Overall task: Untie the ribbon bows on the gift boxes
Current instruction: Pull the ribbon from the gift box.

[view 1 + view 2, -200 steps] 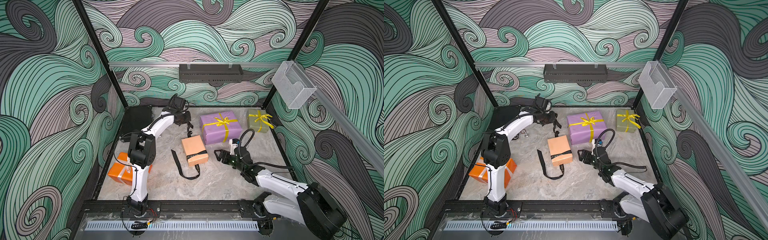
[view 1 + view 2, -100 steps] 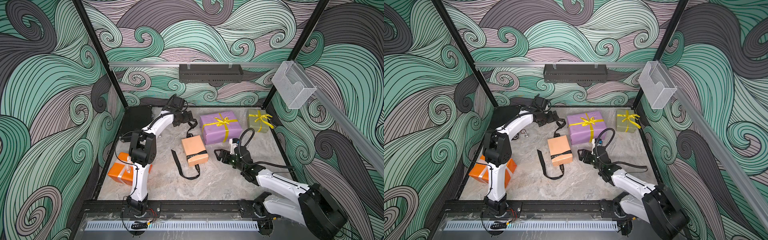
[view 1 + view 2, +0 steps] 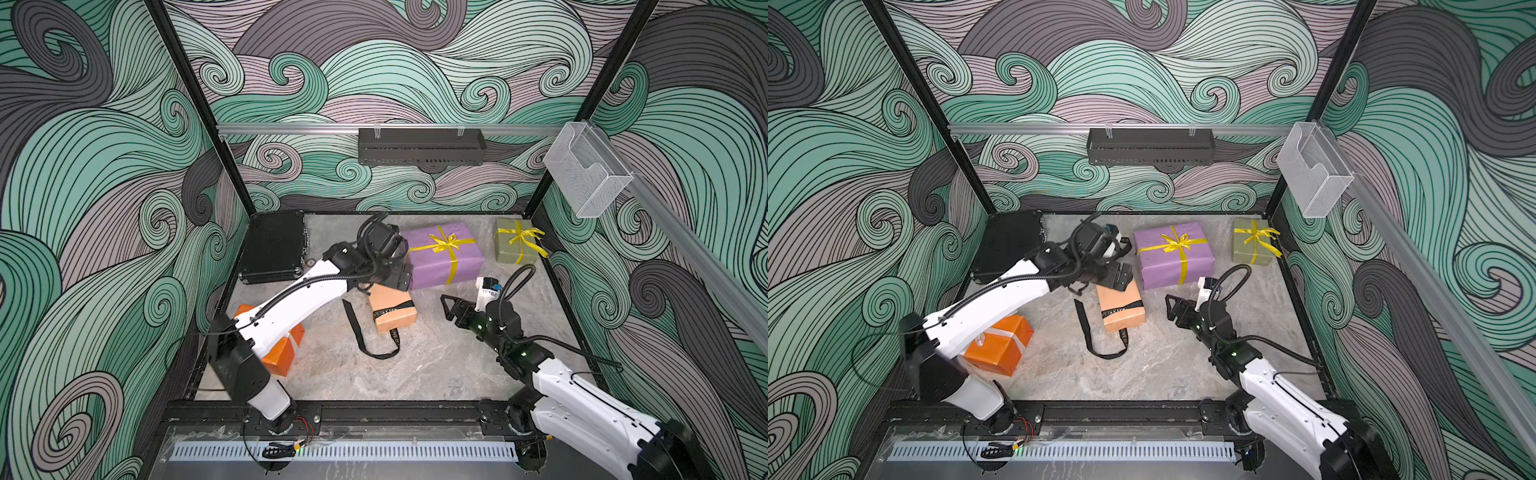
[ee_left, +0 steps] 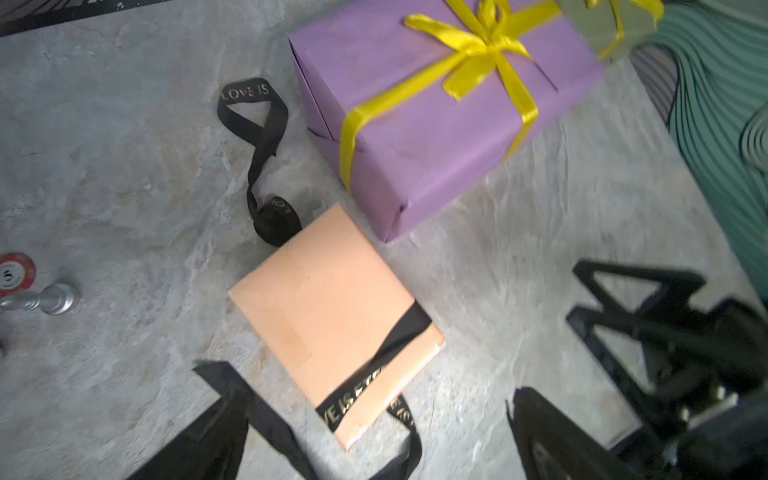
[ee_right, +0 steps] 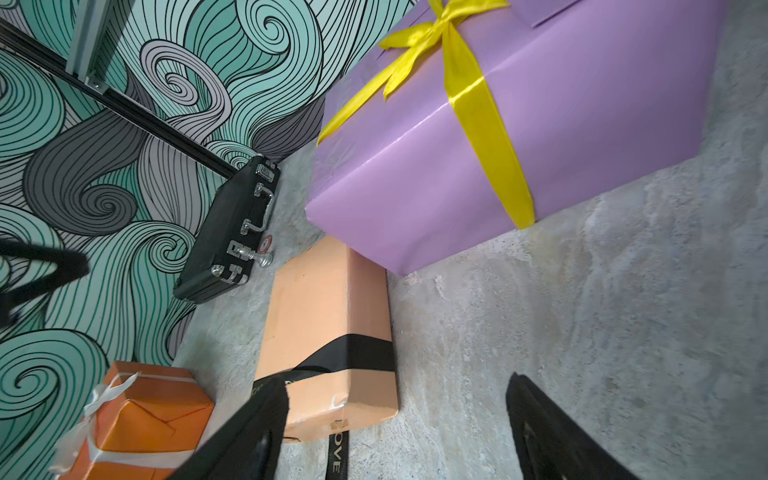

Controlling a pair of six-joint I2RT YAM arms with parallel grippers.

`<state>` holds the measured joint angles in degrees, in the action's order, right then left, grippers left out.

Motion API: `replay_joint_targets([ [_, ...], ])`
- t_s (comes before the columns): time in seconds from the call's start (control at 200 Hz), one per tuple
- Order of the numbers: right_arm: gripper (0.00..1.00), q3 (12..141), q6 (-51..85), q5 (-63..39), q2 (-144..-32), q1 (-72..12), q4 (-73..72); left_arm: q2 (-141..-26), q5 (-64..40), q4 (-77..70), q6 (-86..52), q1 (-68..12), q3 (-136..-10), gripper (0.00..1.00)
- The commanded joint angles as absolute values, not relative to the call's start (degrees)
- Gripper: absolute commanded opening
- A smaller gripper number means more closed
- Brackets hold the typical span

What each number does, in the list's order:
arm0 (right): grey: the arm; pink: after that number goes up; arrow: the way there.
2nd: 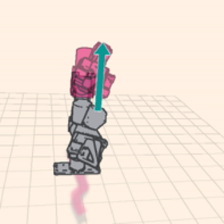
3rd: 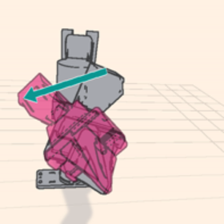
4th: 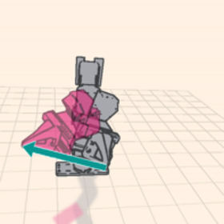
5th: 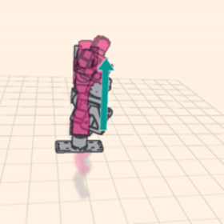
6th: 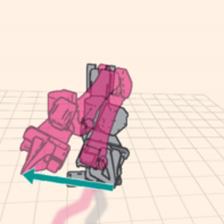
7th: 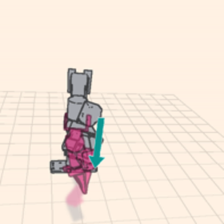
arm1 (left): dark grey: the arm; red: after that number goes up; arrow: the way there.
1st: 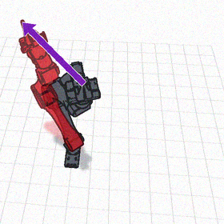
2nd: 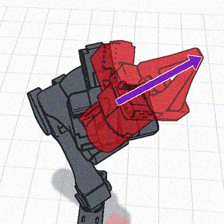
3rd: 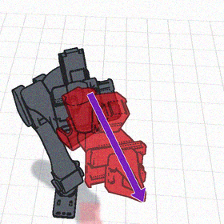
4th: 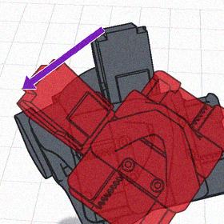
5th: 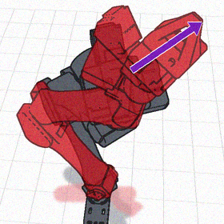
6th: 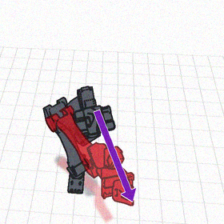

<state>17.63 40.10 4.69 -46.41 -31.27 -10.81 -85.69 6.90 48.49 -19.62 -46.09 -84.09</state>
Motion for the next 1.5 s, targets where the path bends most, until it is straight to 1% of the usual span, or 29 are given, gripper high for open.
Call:
replay_joint_targets([
  [0.0, 0.78, 17.5, 38.7, 11.1, -44.1, -31.0, -5.0, -78.4, 10.2, 54.7, -13.1, -48.0, -77.0, 0.99],
  [0.085, 0.73, 20.2, 37.6, 11.2, -44.1, -31.2, -0.4, -72.4, 10.5, 53.9, -12.1, -48.5, -70.2, 0.99],
  [0.155, 0.69, 23.7, 36.9, 10.9, -44.9, -31.7, 4.8, -67.6, 14.1, 50.0, -13.8, -48.5, -63.1, 0.99],
  [0.23, 0.67, 28.1, 35.3, 10.9, -47.0, -33.2, 11.6, -62.4, 15.0, 44.7, -13.6, -48.4, -56.8, 0.99],
  [0.355, 0.63, 38.3, 31.1, 10.9, -54.3, -37.6, 25.9, -61.2, 17.2, 46.2, -13.2, -48.2, -57.4, 0.99],
  [0.41, 0.63, 43.9, 28.2, 11.0, -58.5, -40.8, 32.2, -61.5, 16.3, 46.1, -13.2, -48.0, -57.0, 0.99],
  [0.48, 0.59, 52.0, 25.4, 12.1, -64.2, -45.3, 41.1, -62.4, 15.7, 46.9, -12.7, -48.1, -57.2, 0.99],
  [0.53, 0.59, 57.2, 24.0, 13.8, -68.0, -48.2, 46.6, -63.0, 16.8, 47.6, -13.0, -48.0, -57.6, 0.99],
  [0.63, 0.58, 66.4, 21.1, 13.4, -75.0, -52.2, 54.5, -63.3, 20.0, 49.6, -15.0, -48.0, -59.1, 0.99],
  [0.73, 0.59, 72.4, 17.7, 10.0, -80.5, -54.1, 57.3, -62.3, 23.5, 49.8, -16.4, -48.0, -58.8, 0.99],
  [0.871, 0.59, 77.1, 11.6, 7.3, -86.8, -54.8, 57.8, -60.1, 27.8, 49.2, -17.2, -48.0, -57.9, 0.99],
  [0.956, 0.59, 79.4, 4.8, 7.1, -90.0, -55.3, 59.2, -59.8, 28.9, 49.1, -17.1, -47.8, -57.8, 0.99],
  [1.036, 0.62, 80.6, 0.0, 6.6, -92.2, -55.3, 60.3, -60.0, 29.0, 49.3, -17.3, -46.9, -58.0, 0.99],
  [1.151, 0.62, 81.3, -5.8, 1.4, -95.7, -55.3, 60.8, -59.9, 29.5, 49.3, -17.9, -45.5, -58.0, 0.99],
  [1.296, 0.57, 85.5, -9.0, -0.4, -101.1, -55.3, 60.4, -58.5, 31.9, 49.5, -18.9, -44.2, -58.0, 0.99],
  [1.491, 0.59, 94.0, -11.5, 0.0, -109.1, -54.6, 59.3, -55.8, 32.9, 48.6, -19.6, -42.7, -57.5, 0.99],
])
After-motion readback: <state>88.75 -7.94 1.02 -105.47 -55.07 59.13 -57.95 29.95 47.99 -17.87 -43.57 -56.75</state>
